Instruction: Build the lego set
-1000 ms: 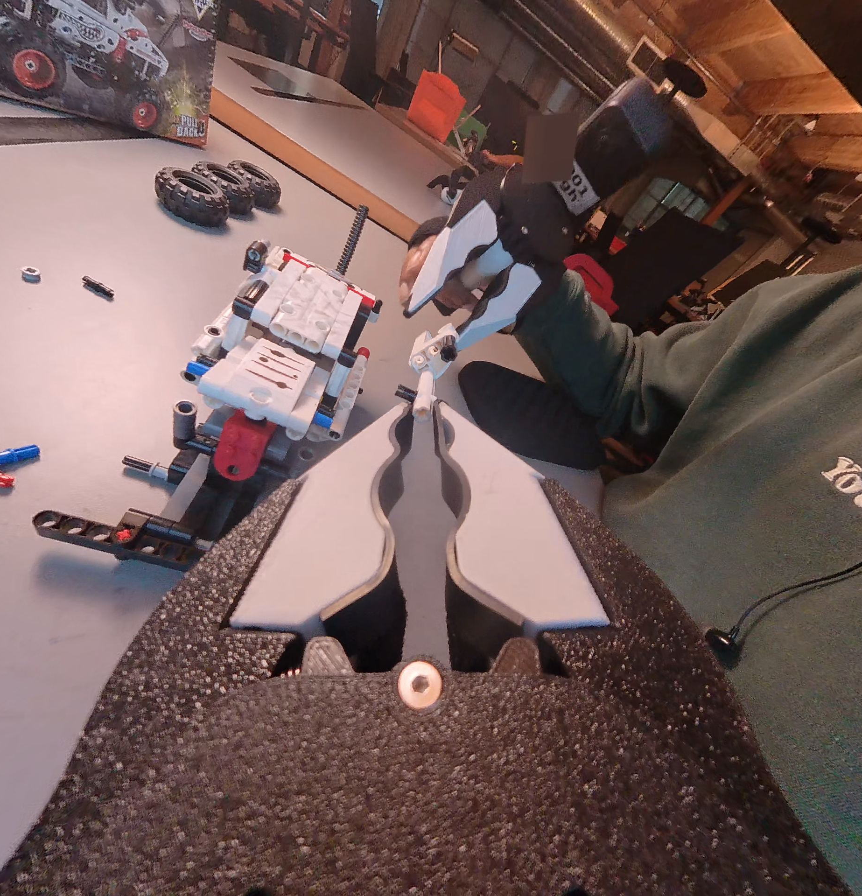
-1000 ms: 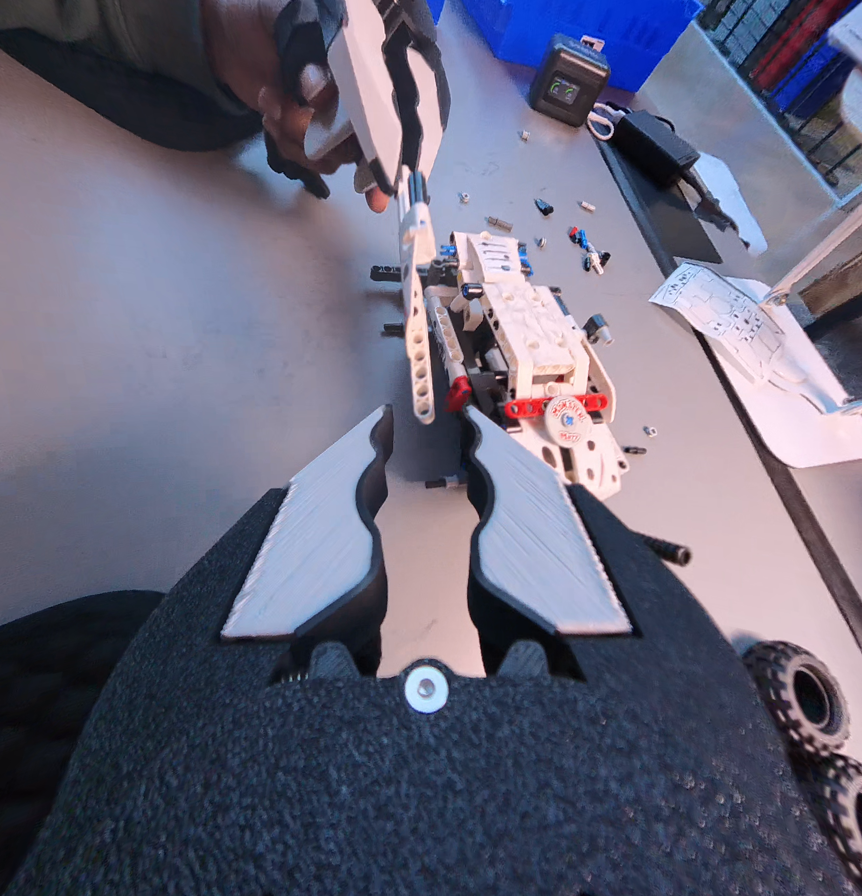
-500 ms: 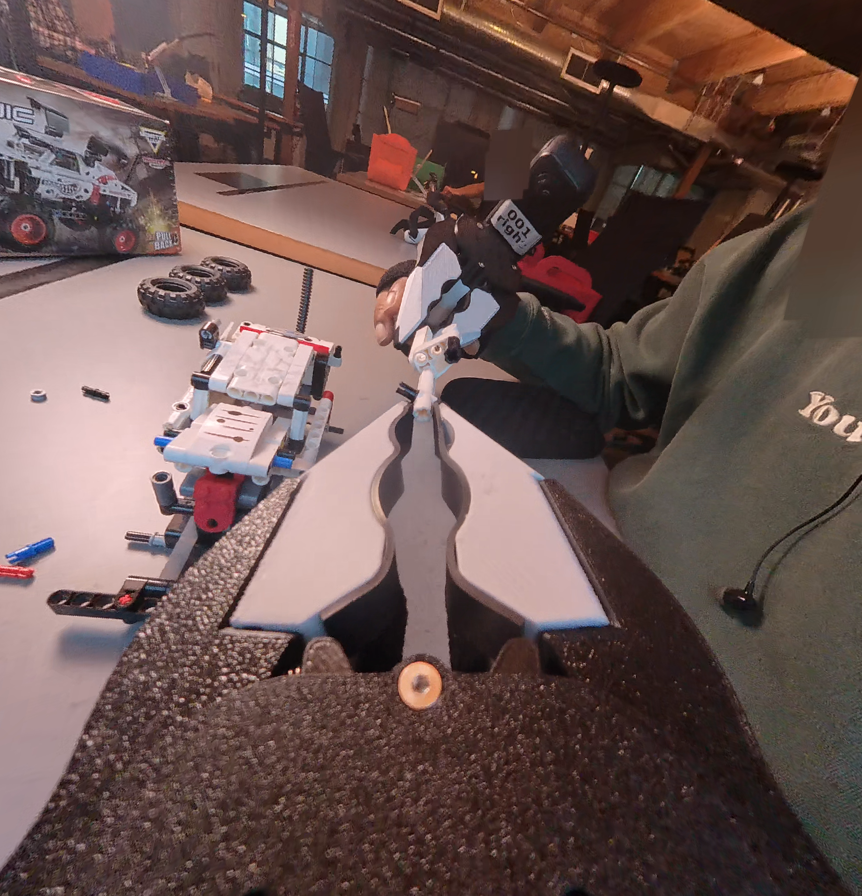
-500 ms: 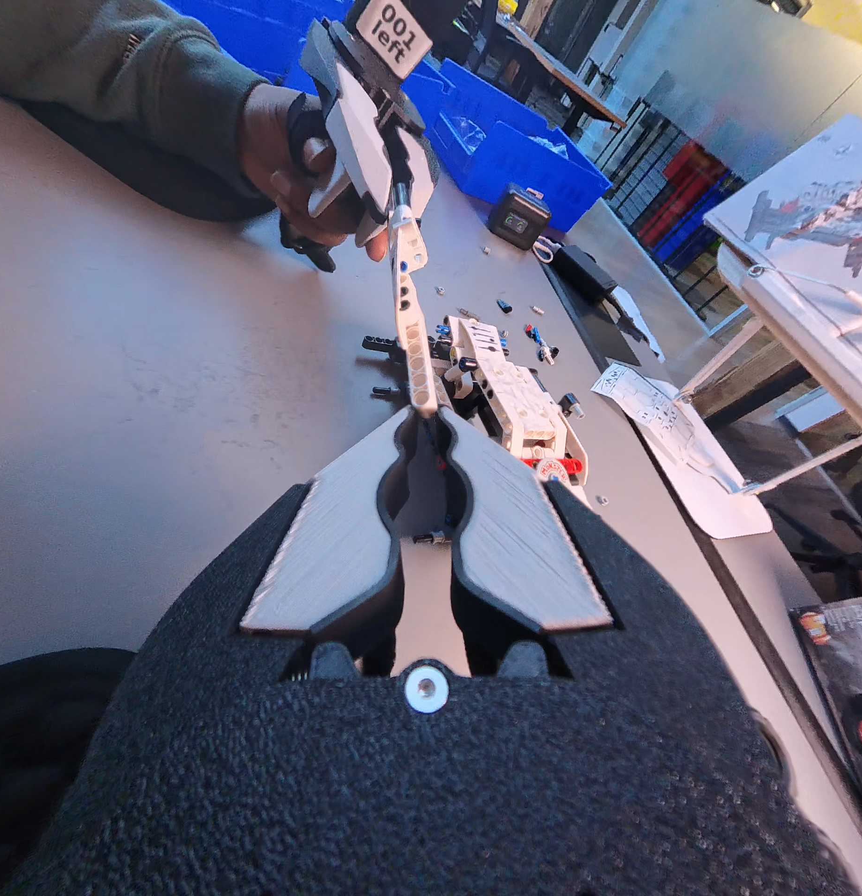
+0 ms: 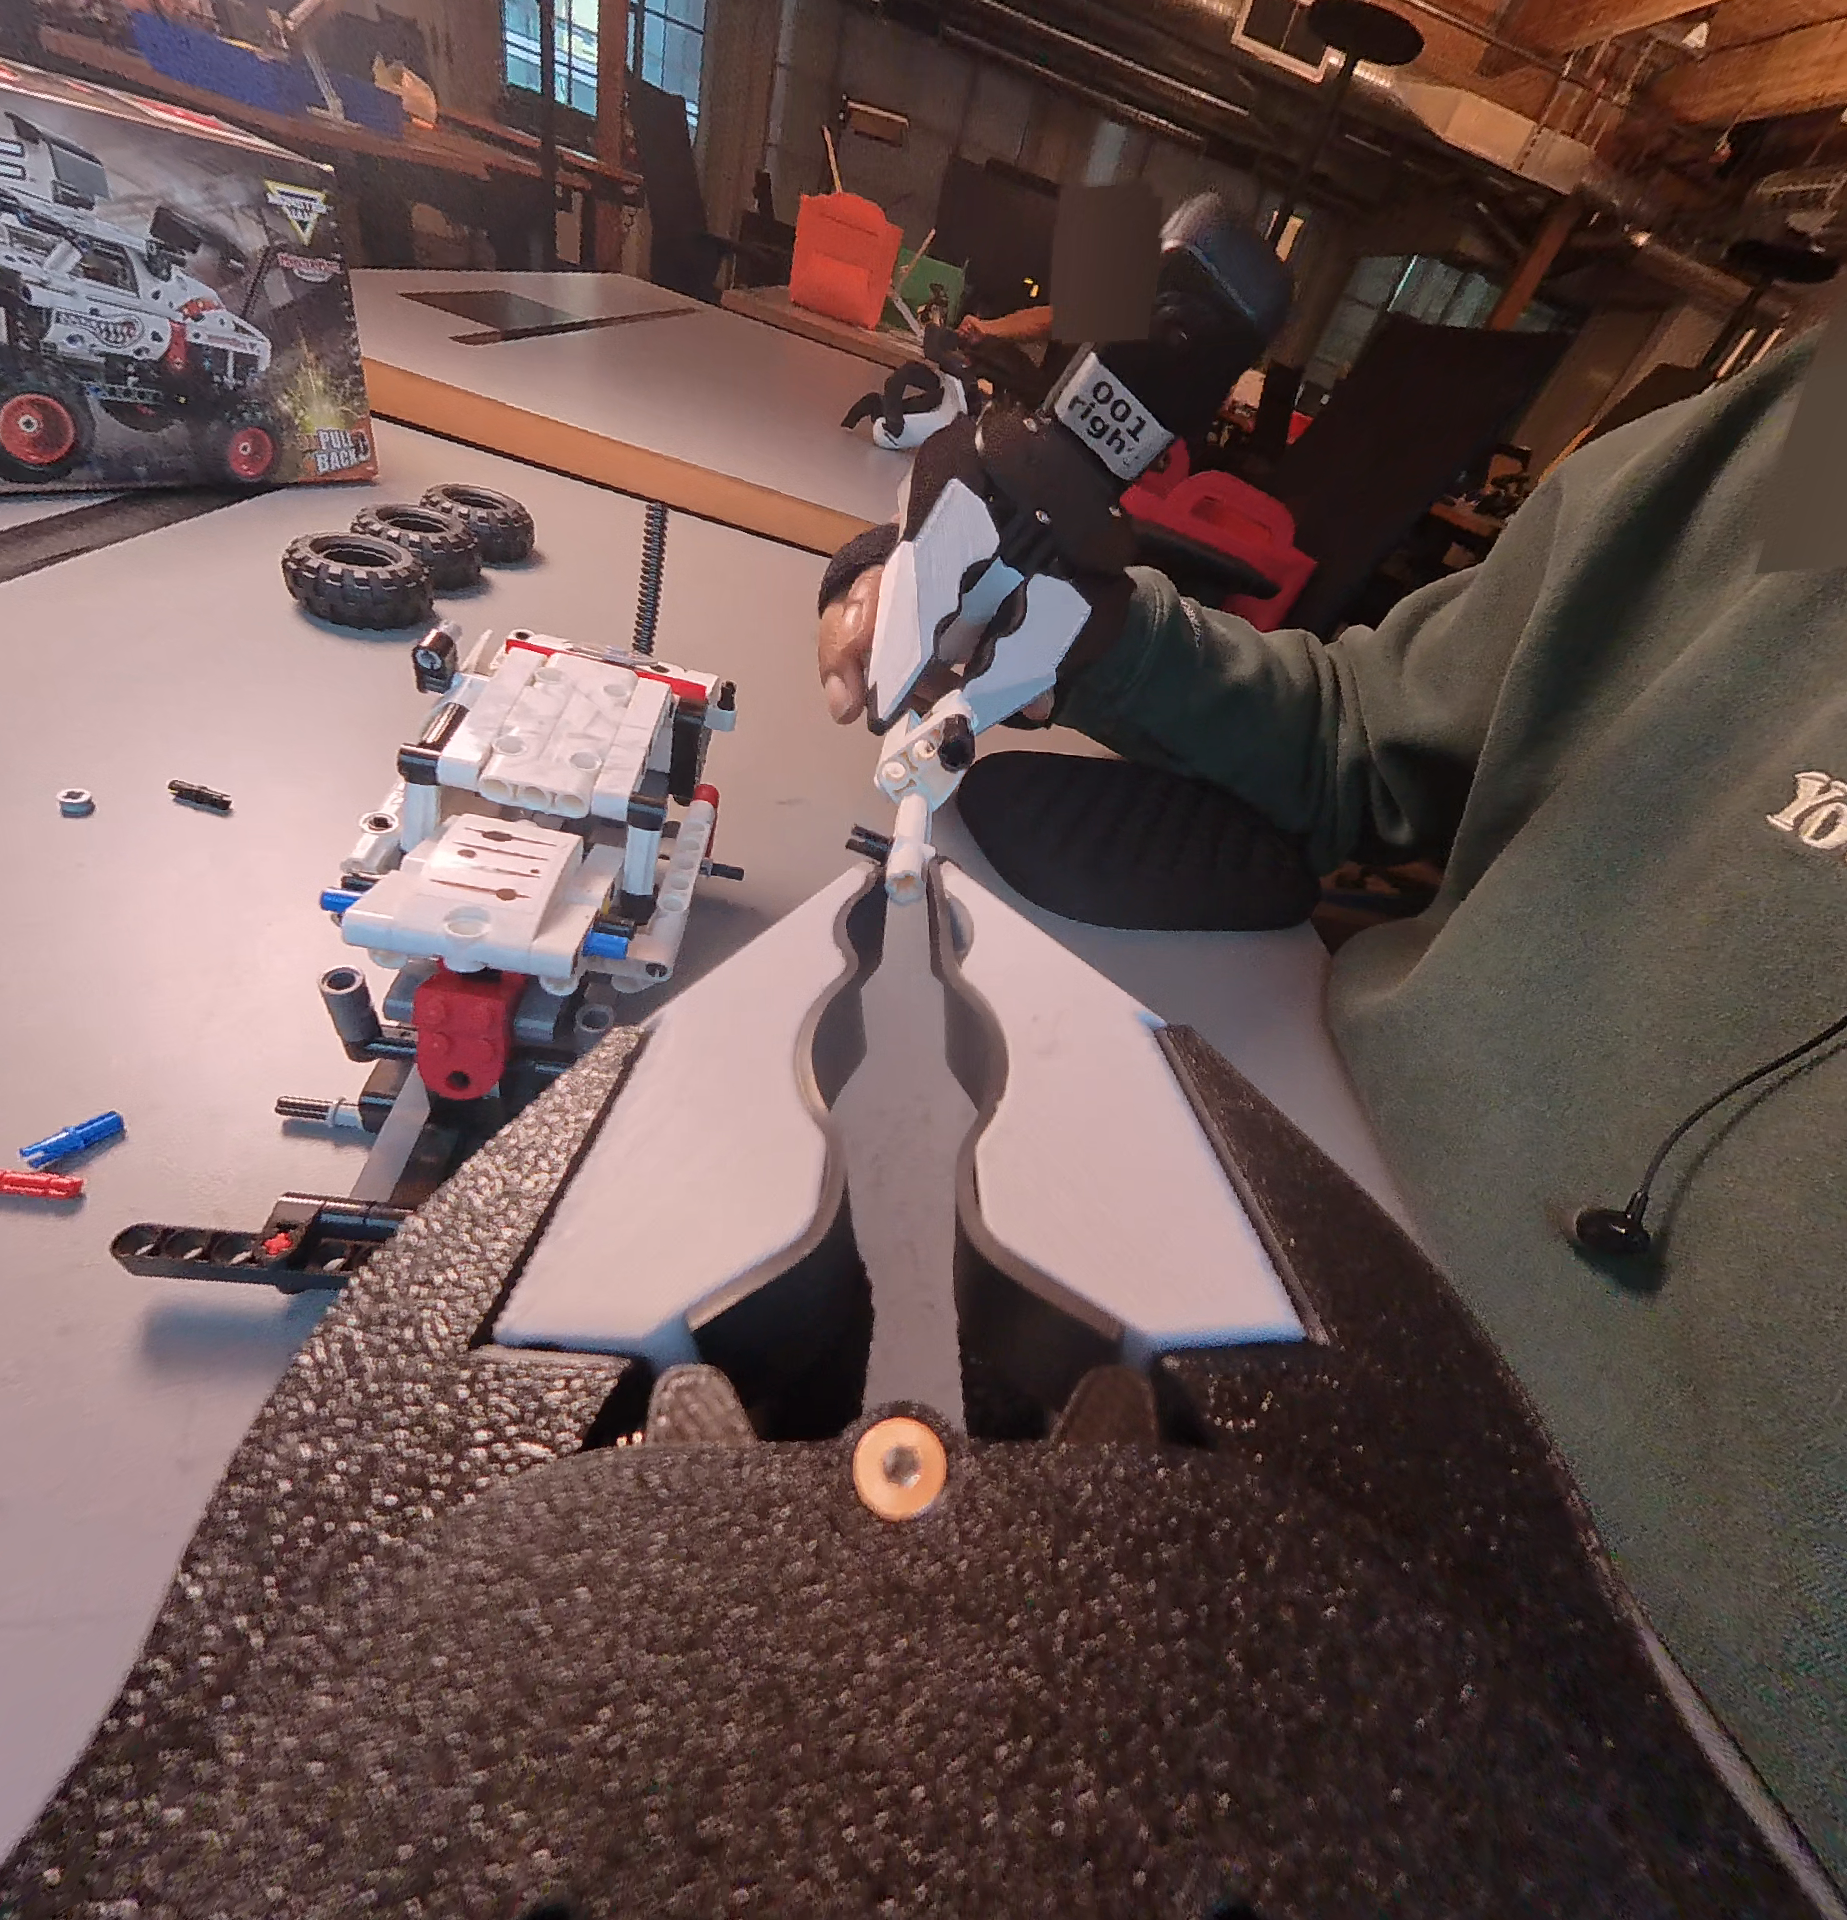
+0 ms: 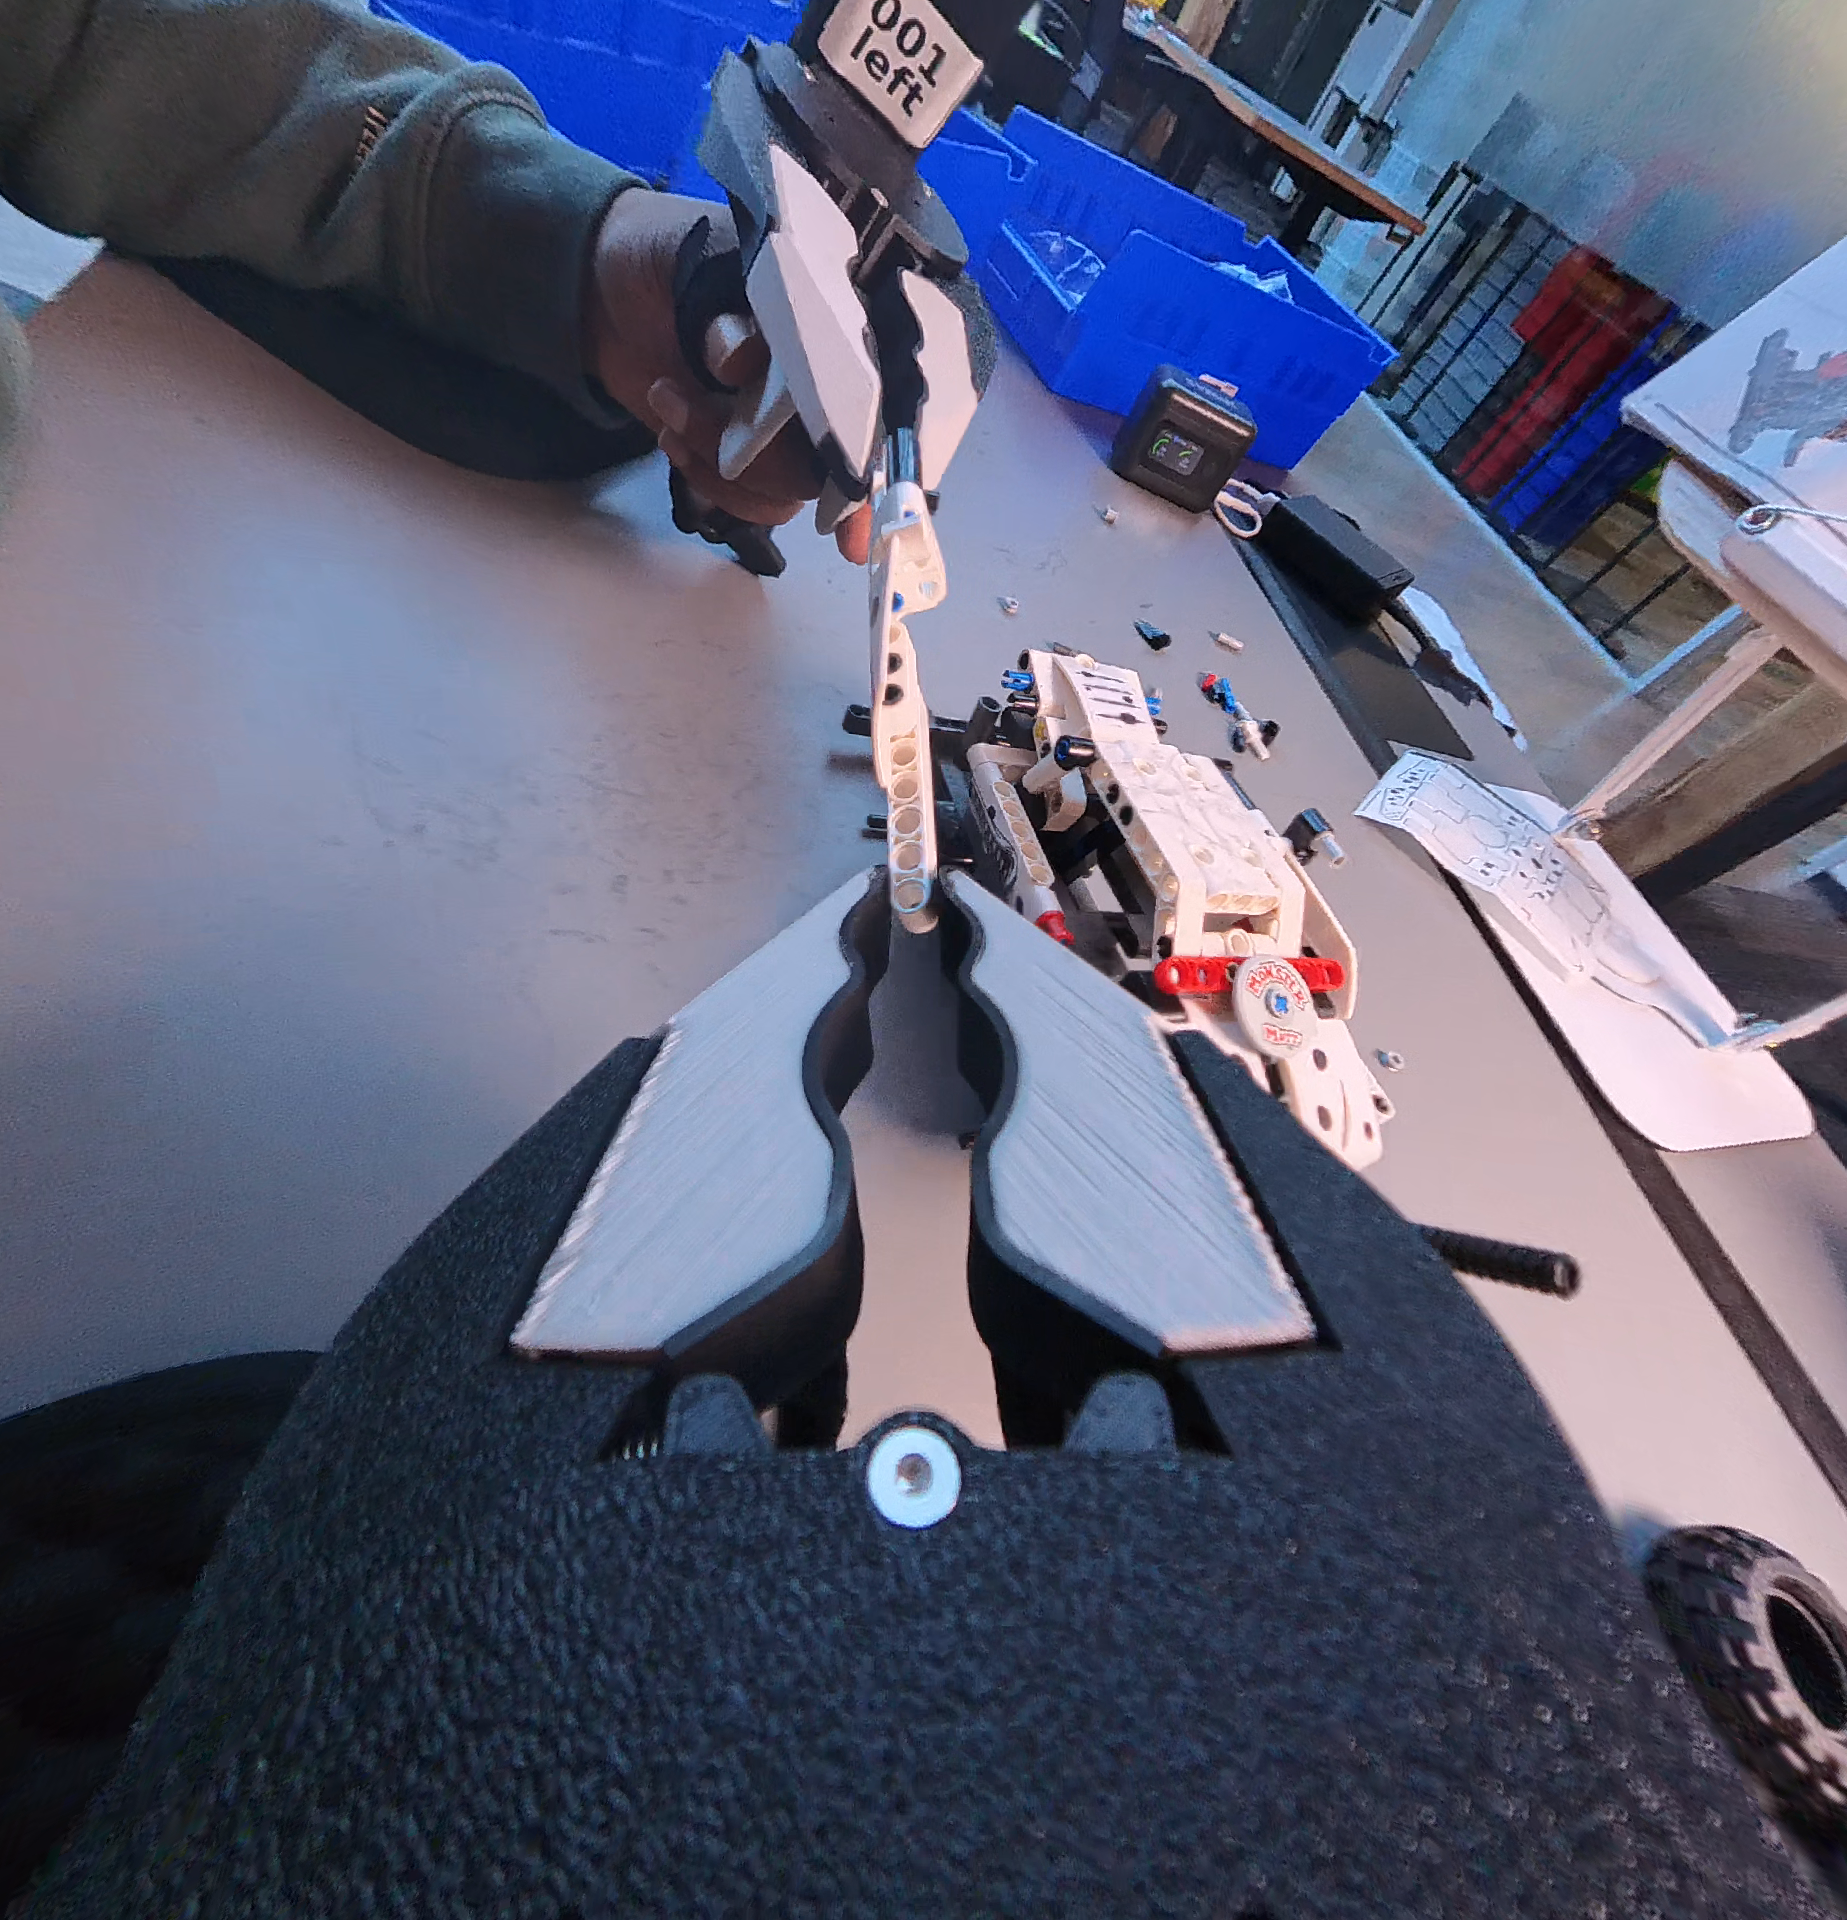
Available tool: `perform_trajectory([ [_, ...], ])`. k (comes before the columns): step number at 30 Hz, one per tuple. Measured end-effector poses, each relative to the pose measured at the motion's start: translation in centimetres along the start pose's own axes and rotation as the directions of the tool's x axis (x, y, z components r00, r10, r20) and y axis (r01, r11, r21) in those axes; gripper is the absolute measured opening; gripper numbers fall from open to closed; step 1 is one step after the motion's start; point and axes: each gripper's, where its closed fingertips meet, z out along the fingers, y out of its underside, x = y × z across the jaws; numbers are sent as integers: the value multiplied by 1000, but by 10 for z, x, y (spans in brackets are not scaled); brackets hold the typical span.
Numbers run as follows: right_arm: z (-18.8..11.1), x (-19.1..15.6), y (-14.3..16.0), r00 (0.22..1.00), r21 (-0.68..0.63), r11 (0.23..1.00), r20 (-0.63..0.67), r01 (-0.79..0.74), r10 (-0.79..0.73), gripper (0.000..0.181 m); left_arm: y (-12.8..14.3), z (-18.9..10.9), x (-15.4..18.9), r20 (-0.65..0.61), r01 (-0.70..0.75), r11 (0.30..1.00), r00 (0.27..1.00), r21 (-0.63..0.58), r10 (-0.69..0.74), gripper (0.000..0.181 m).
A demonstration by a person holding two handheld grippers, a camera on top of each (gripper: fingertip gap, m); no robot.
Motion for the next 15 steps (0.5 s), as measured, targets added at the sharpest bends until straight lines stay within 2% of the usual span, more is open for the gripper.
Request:
perform_trajectory([
  [4, -3, -2, 0, 995, 24, 996, 56, -89, 87, 8, 6, 2, 3, -2, -42, 998, 999, -36, 42, 7],
  [15, -7, -7, 2, 982, 20, 988, 115, -151, 147, 8, 11, 7, 7, 6, -98, 992, 995, -77, 98, 7],
])
